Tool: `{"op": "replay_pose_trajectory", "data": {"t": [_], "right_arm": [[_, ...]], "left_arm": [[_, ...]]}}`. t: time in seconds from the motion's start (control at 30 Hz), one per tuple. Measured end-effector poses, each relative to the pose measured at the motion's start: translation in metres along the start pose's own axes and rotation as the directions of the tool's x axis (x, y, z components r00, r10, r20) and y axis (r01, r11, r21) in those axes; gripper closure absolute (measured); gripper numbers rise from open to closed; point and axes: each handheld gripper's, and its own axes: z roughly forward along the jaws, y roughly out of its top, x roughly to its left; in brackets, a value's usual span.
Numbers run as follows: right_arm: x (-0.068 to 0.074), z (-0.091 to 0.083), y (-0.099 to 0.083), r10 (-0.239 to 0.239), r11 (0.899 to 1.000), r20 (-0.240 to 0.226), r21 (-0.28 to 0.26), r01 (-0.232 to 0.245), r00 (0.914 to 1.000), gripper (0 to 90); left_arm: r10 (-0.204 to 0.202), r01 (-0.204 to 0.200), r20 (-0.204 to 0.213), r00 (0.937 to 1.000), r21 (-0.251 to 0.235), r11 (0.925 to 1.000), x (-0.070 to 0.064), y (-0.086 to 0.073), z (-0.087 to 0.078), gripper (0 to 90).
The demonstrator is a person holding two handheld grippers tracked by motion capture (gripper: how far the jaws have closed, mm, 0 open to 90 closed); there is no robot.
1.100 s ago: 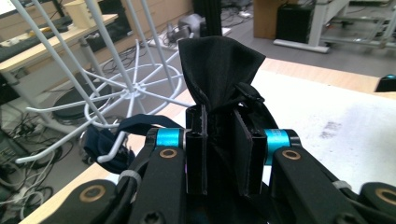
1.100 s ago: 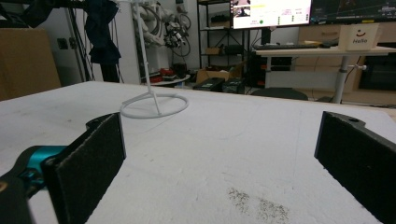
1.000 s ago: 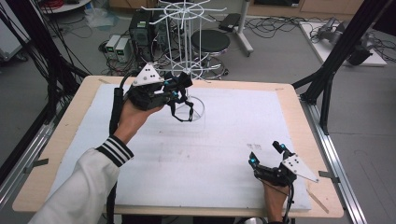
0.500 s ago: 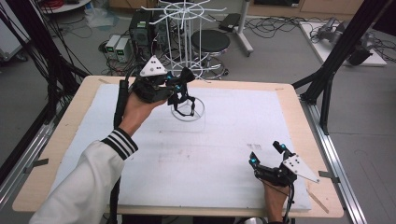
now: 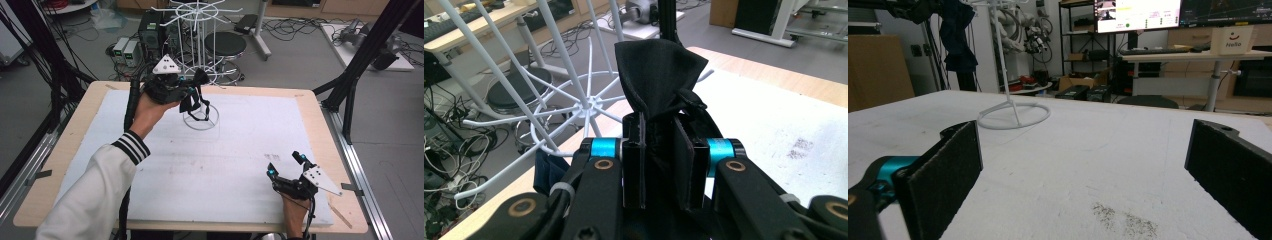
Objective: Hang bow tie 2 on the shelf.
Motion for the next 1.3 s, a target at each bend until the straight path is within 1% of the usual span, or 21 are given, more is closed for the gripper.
{"op": "replay_pose_trajectory", "data": {"t": [0.23,0.27,0.33,0.4,0.47,0.57,0.6,0.77,0.83,0.9,0.93,1.3], "right_arm": [[0.0,0.0,0.0,0.005,1.0,0.0,-0.004,-0.005,1.0,1.0],[-0.001,0.0,0.0,-0.001,1.0,-0.001,-0.008,0.001,1.0,1.0],[0.0,0.0,0.0,0.006,1.0,-0.003,-0.004,-0.006,1.0,1.0],[-0.001,0.0,0.0,0.0,1.0,-0.002,-0.008,0.0,1.0,1.0],[-0.001,0.0,0.0,-0.001,1.0,-0.001,-0.008,0.001,1.0,1.0],[0.0,0.0,0.0,0.004,1.0,0.0,-0.005,-0.004,1.0,1.0],[0.0,0.0,0.0,0.004,1.0,-0.001,-0.006,-0.004,1.0,1.0],[0.0,0.0,0.0,-0.001,1.0,0.0,-0.004,0.001,1.0,1.0],[0.0,0.0,0.0,0.004,1.0,-0.001,-0.006,-0.004,1.0,1.0],[0.0,0.0,0.0,0.004,1.0,0.001,-0.004,-0.004,1.0,1.0],[0.0,0.0,0.0,-0.001,1.0,0.001,-0.004,0.001,1.0,1.0],[0.001,0.0,0.0,0.004,1.0,0.0,-0.001,-0.004,1.0,1.0]], "left_arm": [[0.002,-0.002,0.003,1.0,0.013,0.9999,-0.001,0.003,0.004,76.1],[0.005,-0.005,0.006,1.0,0.011,0.9999,-0.002,0.005,0.002,76.1],[0.013,-0.013,0.009,0.9999,0.018,0.9998,-0.004,0.005,0.001,76.1],[0.016,-0.016,0.008,0.9998,0.018,0.9997,-0.005,0.006,-0.002,76.1],[0.011,-0.011,0.011,0.9999,0.012,0.9999,-0.007,0.006,-0.004,76.1],[0.014,-0.014,0.012,0.9998,0.013,0.9998,-0.008,0.006,-0.006,76.0],[0.022,-0.022,0.014,0.9997,0.02,0.9996,-0.009,0.007,-0.007,76.1],[0.012,-0.012,0.023,0.9997,0.009,0.9999,-0.01,0.008,-0.007,76.1],[0.02,-0.021,0.026,0.9995,0.014,0.9997,-0.011,0.008,-0.006,76.1],[0.019,-0.019,0.024,0.9995,0.012,0.9997,-0.01,0.009,-0.005,76.1],[0.01,-0.011,0.021,0.9997,0.013,0.9999,-0.009,0.009,-0.004,76.1],[0.0,-0.001,0.021,0.9998,0.027,0.9996,-0.006,0.009,0.004,76.1]]}}
